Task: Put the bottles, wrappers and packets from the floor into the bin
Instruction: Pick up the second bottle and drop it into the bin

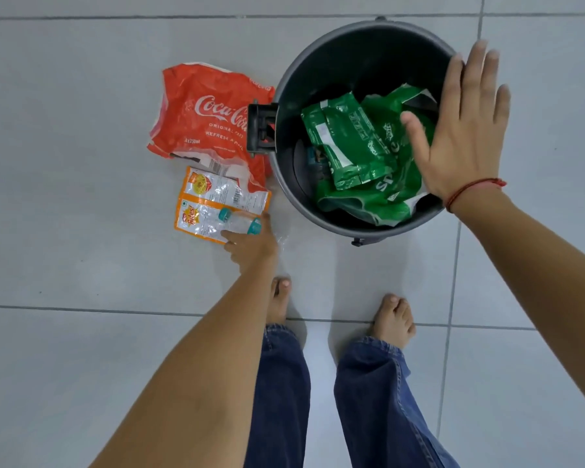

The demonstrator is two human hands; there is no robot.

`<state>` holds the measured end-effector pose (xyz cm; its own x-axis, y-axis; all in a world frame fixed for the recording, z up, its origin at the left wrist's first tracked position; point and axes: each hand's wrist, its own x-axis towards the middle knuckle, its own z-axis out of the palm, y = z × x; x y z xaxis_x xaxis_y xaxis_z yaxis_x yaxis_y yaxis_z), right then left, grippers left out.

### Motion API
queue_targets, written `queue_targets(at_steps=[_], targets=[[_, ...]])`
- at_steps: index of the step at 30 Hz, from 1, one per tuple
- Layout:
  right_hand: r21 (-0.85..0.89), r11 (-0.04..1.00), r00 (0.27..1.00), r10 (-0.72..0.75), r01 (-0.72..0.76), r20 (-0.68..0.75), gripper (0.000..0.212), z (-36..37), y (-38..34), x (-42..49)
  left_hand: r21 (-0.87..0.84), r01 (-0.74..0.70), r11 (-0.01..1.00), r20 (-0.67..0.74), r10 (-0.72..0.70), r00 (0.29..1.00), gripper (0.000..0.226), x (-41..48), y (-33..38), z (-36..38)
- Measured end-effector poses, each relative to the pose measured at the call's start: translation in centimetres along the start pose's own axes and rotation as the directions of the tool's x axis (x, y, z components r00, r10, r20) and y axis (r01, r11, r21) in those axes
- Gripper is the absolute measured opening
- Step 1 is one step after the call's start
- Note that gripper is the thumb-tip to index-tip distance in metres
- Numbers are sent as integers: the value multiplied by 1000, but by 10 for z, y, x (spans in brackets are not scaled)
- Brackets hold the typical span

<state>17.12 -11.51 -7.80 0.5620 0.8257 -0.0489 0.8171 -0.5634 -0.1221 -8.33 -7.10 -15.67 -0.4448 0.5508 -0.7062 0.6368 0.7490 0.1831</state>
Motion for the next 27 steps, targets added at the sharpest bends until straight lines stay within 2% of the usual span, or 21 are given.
queue_targets(at_steps=[2, 6, 10, 12, 13, 15, 16, 18, 19, 20, 22, 23, 26, 27], targets=[[-26, 1000, 1000, -10, 10, -9, 76, 2, 1, 0, -18, 44, 999, 23, -44, 999, 100, 13, 1, 14], [-52, 998, 1000, -20, 19, -18, 77, 4, -1, 0, -50, 58, 997, 67, -55, 996, 92, 29, 2, 25], [-65, 998, 1000, -1, 1, 1, 77, 3, -2, 0, -313, 113, 943, -25, -127, 992, 76, 13, -3, 11], [-44, 999, 1000, 7, -7, 13, 76, 3, -2, 0, -388, -1, 922, -137, -57, 989, 70, -11, 3, -8], [-34, 999, 1000, 10, -9, 16, 75, 2, -2, 0, -441, -108, 891, -193, 23, 981, 67, -27, 9, -22], [-22, 1000, 1000, 14, -13, 18, 73, 0, -2, 1, -487, -384, 784, -272, 281, 920, 65, -62, 23, -52], [-19, 1000, 1000, 14, -14, 22, 71, 0, -3, 1, -457, -528, 716, -283, 446, 849, 65, -82, 29, -65], [-9, 1000, 1000, 18, -17, 22, 67, 0, -3, 1, -291, -760, 581, -210, 736, 643, 68, -112, 47, -75], [-10, 1000, 1000, 20, -20, 24, 64, 0, -3, 1, -203, -827, 525, -139, 820, 555, 70, -122, 56, -71], [-13, 1000, 999, 21, -20, 27, 62, 0, -3, 0, -135, -863, 488, -64, 864, 499, 72, -130, 66, -63], [-18, 1000, 999, 17, -17, 33, 59, -1, -2, 1, 18, -889, 457, 47, 888, 458, 75, -130, 84, -39], [-15, 1000, 999, 14, -14, 34, 58, 0, -2, 1, 108, -885, 452, 91, 882, 462, 75, -124, 91, -25], [4, 1000, 1000, 17, -17, 24, 58, 0, -2, 2, 333, -807, 487, 227, 789, 570, 75, -103, 110, 1], [5, 1000, 1000, 18, -18, 25, 58, 0, -2, 1, 325, -820, 472, 231, 801, 553, 72, -102, 113, 1]])
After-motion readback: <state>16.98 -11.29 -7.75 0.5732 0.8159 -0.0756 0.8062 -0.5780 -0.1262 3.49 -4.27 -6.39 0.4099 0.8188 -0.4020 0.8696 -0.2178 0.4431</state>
